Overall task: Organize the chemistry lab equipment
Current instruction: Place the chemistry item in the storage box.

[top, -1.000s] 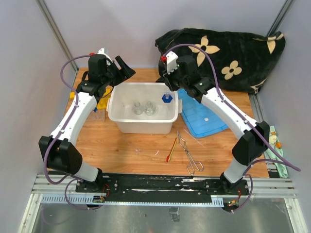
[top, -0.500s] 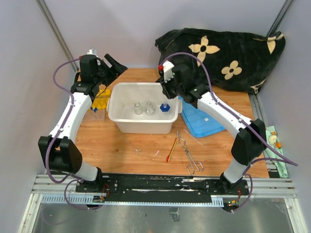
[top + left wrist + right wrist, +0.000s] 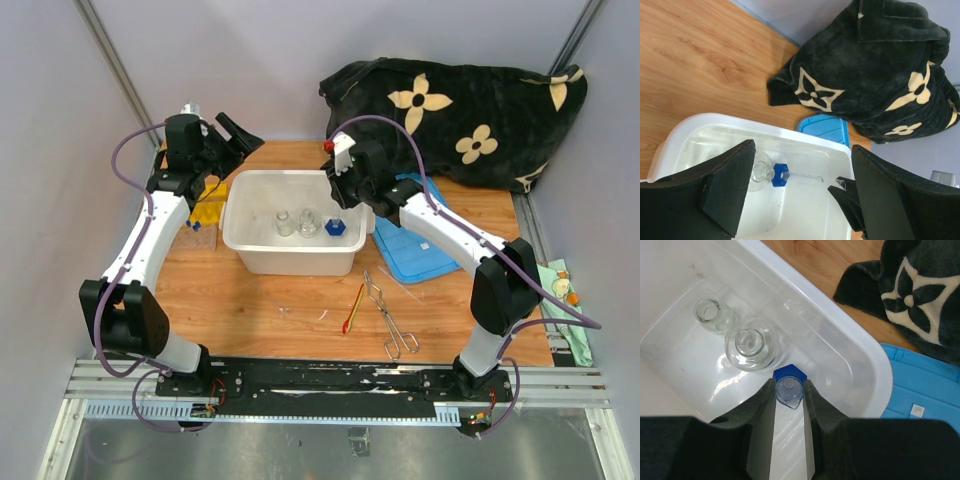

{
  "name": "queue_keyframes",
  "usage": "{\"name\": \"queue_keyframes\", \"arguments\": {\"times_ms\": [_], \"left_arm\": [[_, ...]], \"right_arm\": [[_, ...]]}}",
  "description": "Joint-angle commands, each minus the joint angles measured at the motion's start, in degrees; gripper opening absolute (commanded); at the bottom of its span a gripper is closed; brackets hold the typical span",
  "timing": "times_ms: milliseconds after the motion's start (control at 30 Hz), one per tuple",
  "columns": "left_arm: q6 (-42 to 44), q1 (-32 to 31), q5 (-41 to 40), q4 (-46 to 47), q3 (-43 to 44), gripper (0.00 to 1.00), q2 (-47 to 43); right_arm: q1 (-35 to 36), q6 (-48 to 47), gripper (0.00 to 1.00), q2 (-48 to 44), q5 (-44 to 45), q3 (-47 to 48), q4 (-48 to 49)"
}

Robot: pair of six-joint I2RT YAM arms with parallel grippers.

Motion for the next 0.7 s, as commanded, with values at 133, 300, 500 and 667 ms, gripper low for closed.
{"name": "queue_keyframes", "arguments": {"times_ms": [133,300,500,667], "left_arm": [[-0.09,0.60,1.32,0.94,-1.09,0.82,-0.92],[0.16,0.79,1.38,0.85,-1.56,0.82,-1.27],[0.25,1.01,1.51,0.93,-2.11,0.82,-1.84],[0.25,1.23,1.73,0.94,-2.69,0.82,-2.31]], "right_arm": [[1.04,1.52,0.01,2.65,-0.86,-0.93,4.19],[0.98,1.54,0.01,3.66,-0.75,-1.56,4.80],[0.99,1.62,0.01,4.96,-0.22,-1.58,5.14],[1.00,1.75,0.01,5.48,0.35,-1.25,4.92]]}}
